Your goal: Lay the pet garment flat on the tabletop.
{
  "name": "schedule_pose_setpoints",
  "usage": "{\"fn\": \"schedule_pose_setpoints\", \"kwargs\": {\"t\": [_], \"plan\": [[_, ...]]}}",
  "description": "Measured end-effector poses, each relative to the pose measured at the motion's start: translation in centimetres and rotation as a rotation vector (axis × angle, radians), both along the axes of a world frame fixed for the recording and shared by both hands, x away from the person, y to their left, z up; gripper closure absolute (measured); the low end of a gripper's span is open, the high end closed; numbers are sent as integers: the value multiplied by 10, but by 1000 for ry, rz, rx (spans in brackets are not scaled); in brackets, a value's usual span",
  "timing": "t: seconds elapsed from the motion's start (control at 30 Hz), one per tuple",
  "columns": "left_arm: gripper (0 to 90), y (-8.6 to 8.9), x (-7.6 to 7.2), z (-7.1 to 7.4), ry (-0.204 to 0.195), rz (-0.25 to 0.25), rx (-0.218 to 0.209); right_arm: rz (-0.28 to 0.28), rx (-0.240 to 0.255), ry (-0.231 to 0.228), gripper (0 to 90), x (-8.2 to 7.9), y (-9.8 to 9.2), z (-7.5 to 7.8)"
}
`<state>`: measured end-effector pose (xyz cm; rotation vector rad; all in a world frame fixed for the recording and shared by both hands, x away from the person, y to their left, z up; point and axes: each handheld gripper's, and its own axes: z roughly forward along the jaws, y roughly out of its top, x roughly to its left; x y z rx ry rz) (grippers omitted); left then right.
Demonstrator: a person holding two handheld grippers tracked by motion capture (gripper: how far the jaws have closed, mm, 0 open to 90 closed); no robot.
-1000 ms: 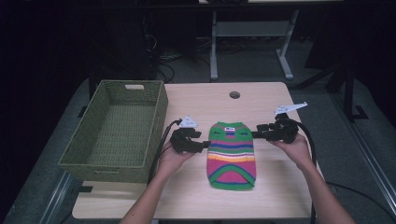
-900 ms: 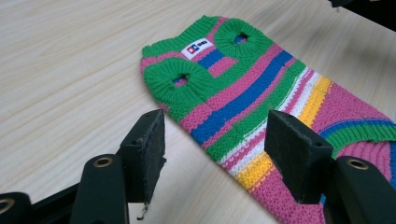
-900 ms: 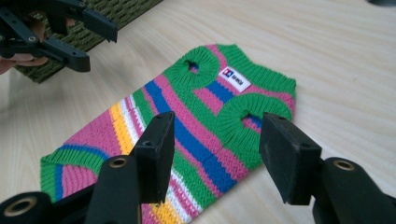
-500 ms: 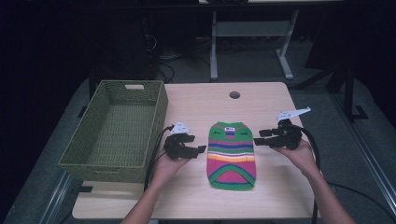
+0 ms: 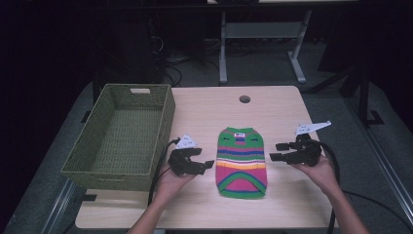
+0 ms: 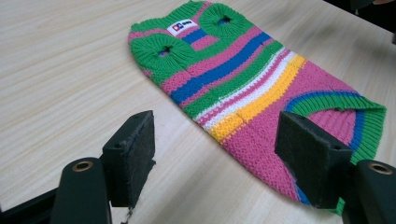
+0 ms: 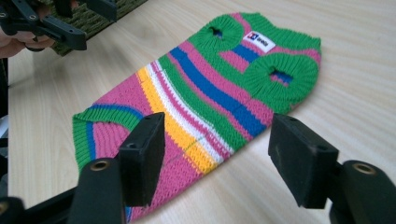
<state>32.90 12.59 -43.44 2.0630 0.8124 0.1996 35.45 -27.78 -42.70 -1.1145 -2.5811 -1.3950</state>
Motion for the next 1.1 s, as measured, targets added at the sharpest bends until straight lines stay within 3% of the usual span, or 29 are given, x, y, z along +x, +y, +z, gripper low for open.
{"fn": "schedule_pose_setpoints", "kwargs": {"t": [0.23,0.33,0.4,0.47,0.63,0.77,1.1], "plan": [[271,2,-7,-1,2,-6,-1,-12,-1,-9,340,-9,-6,-1],[264,4,-11,-2,-2,-9,-2,-23,-24,-23,316,-14,-8,-2],[264,6,-14,-2,0,-9,-2,-21,-36,-8,312,-16,-8,-3],[262,7,-17,-4,4,-9,-6,-19,-31,-29,314,-20,-9,-3],[261,10,-24,-6,-2,-16,3,-20,-35,-15,308,-29,-14,-8],[261,13,-30,-8,9,-17,-9,-25,-19,-20,308,-38,-17,-9],[243,22,-49,-12,11,-23,-49,-23,-42,-34,278,-60,-20,-18]]}}
